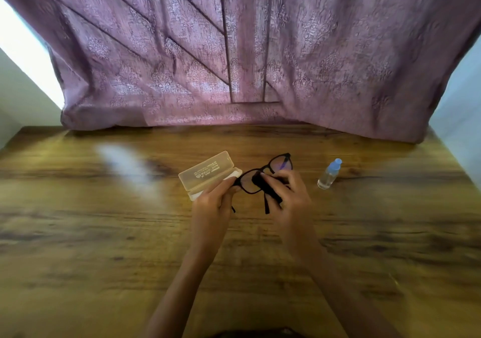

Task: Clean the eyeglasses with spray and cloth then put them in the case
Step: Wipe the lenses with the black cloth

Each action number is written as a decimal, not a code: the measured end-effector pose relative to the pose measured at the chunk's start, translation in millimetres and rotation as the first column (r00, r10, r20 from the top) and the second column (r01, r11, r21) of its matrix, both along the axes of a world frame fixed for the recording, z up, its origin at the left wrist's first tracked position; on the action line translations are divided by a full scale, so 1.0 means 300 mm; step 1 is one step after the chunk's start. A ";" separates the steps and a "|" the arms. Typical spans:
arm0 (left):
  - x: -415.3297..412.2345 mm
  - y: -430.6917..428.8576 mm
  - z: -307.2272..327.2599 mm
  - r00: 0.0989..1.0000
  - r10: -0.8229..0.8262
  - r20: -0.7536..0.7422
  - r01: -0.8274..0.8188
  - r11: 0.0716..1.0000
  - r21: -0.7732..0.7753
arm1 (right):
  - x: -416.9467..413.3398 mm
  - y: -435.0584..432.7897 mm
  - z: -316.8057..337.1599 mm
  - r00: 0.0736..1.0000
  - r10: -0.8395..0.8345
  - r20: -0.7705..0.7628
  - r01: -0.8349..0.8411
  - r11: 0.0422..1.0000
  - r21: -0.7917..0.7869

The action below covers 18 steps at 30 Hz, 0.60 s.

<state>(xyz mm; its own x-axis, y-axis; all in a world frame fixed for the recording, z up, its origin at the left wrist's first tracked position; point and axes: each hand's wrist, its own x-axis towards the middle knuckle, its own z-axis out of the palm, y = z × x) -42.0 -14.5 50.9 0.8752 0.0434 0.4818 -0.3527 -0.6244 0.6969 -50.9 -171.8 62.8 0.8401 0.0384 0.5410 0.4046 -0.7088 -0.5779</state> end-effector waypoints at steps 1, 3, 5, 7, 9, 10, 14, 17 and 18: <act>0.000 0.000 -0.002 1.000 0.004 -0.003 -0.004 1.000 -0.003 | 0.001 -0.003 0.002 1.000 -0.006 -0.003 0.006 1.000 0.015; 0.001 0.001 -0.005 1.000 0.012 -0.010 -0.012 1.000 0.000 | -0.002 -0.004 0.000 1.000 0.000 -0.004 0.000 1.000 0.007; 0.001 0.000 -0.004 1.000 0.009 -0.010 -0.009 1.000 0.006 | -0.012 0.001 -0.007 1.000 0.025 -0.003 -0.025 0.999 -0.030; 0.000 -0.003 -0.001 1.000 0.009 -0.015 -0.009 1.000 0.016 | -0.021 0.015 -0.013 0.998 0.066 -0.002 -0.066 0.996 -0.062; -0.003 -0.005 0.000 1.000 0.019 -0.018 -0.018 0.999 0.033 | -0.022 0.030 -0.017 0.995 0.099 0.005 -0.099 0.991 -0.088; -0.004 -0.006 0.000 1.000 0.024 -0.019 -0.023 0.999 0.043 | -0.017 0.037 -0.017 0.994 0.105 0.011 -0.104 0.990 -0.097; -0.006 -0.006 0.003 1.000 0.017 -0.001 -0.017 0.998 0.058 | 0.007 0.044 -0.012 0.996 0.080 0.025 -0.078 0.993 -0.092; -0.001 -0.010 -0.001 1.000 0.017 -0.005 -0.017 0.999 0.045 | 0.023 0.024 0.000 1.000 0.018 0.010 -0.018 0.998 -0.052; 0.000 -0.011 -0.003 1.000 0.020 -0.010 -0.020 0.999 0.045 | 0.029 0.016 0.004 1.000 0.000 0.004 0.000 0.999 -0.040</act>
